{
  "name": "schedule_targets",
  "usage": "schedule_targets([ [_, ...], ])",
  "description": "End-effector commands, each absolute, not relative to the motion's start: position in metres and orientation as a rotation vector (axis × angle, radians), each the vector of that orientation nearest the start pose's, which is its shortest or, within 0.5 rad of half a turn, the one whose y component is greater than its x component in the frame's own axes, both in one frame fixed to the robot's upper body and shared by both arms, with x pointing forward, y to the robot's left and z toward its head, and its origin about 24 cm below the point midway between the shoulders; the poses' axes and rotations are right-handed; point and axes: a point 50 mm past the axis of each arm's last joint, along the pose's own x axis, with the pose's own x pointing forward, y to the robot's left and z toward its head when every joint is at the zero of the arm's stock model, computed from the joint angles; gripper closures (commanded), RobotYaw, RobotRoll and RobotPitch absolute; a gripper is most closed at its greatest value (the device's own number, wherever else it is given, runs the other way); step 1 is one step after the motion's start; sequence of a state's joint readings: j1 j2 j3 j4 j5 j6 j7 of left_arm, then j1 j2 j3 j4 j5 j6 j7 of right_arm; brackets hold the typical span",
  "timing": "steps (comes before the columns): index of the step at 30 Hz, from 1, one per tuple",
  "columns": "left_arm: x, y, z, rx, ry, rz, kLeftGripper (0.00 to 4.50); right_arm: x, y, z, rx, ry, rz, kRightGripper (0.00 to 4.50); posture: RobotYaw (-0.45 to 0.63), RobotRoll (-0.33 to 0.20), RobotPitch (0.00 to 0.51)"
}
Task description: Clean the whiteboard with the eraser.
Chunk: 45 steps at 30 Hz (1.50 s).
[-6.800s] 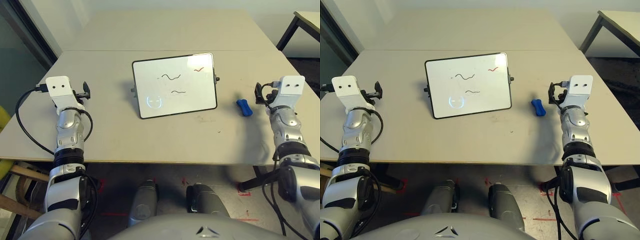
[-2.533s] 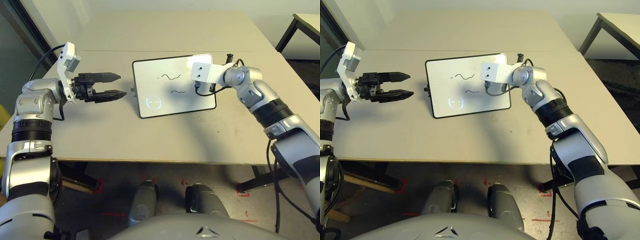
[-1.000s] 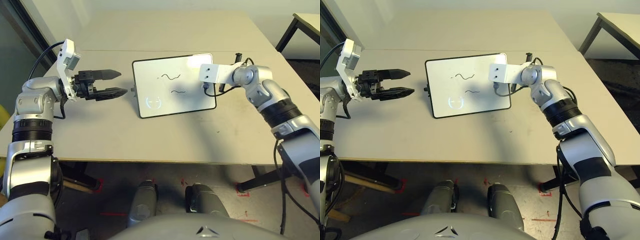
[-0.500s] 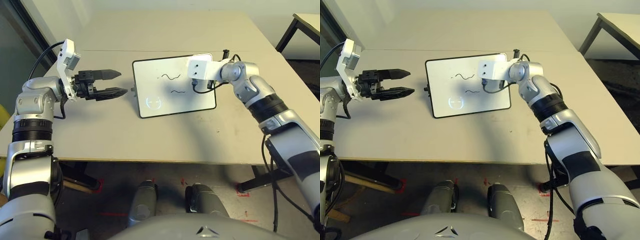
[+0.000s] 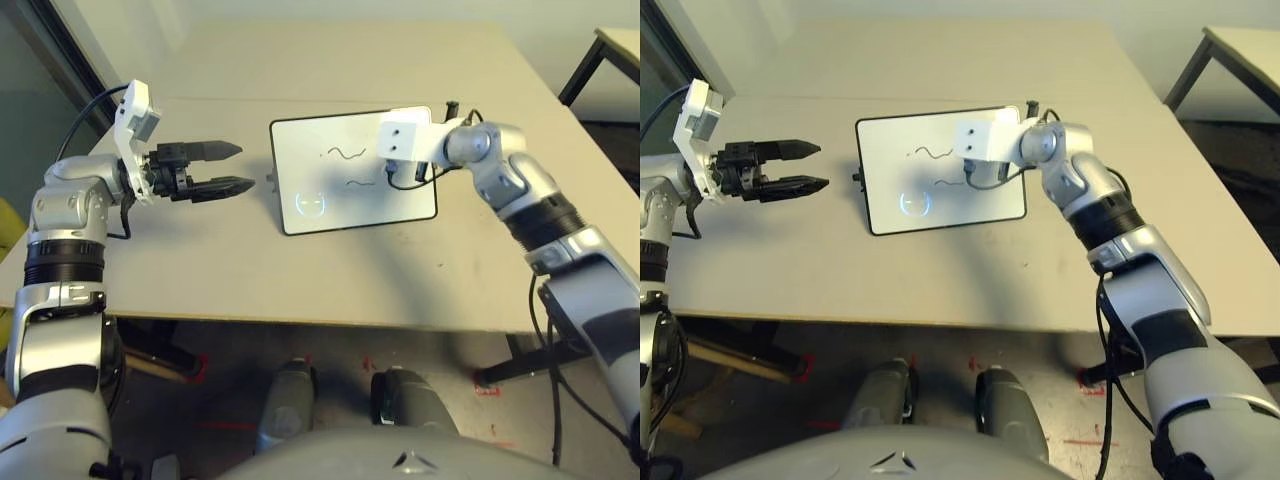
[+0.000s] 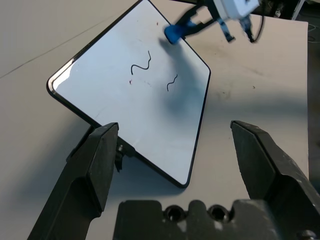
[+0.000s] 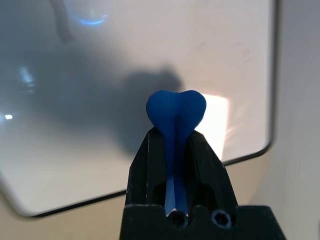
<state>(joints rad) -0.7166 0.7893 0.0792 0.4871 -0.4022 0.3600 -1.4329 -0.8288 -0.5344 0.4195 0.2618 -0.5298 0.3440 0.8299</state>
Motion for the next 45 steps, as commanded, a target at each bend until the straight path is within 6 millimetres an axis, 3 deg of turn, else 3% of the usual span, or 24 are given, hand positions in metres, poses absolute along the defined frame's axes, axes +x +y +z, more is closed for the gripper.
schedule_targets([
  [1, 0.320, 0.265, 0.197, 0.160, 0.151, -1.141, 0.00, 0.353, -0.142, 0.168, -1.228, 0.263, 0.690, 4.20, 0.28, 0.000, 0.032],
  [8, 0.320, 0.266, 0.197, 0.138, 0.152, -1.141, 0.00, 0.349, -0.134, 0.143, -1.258, 0.254, 0.677, 4.20, 0.28, 0.000, 0.031],
  [21, 0.313, 0.272, 0.197, 0.134, 0.167, -1.125, 0.00, 0.346, -0.105, 0.125, -1.325, 0.220, 0.751, 4.20, 0.31, 0.000, 0.033],
  [45, 0.312, 0.271, 0.198, 0.130, 0.159, -1.117, 0.00, 0.348, -0.047, 0.131, -1.334, 0.100, 0.841, 4.20, 0.32, 0.000, 0.037],
])
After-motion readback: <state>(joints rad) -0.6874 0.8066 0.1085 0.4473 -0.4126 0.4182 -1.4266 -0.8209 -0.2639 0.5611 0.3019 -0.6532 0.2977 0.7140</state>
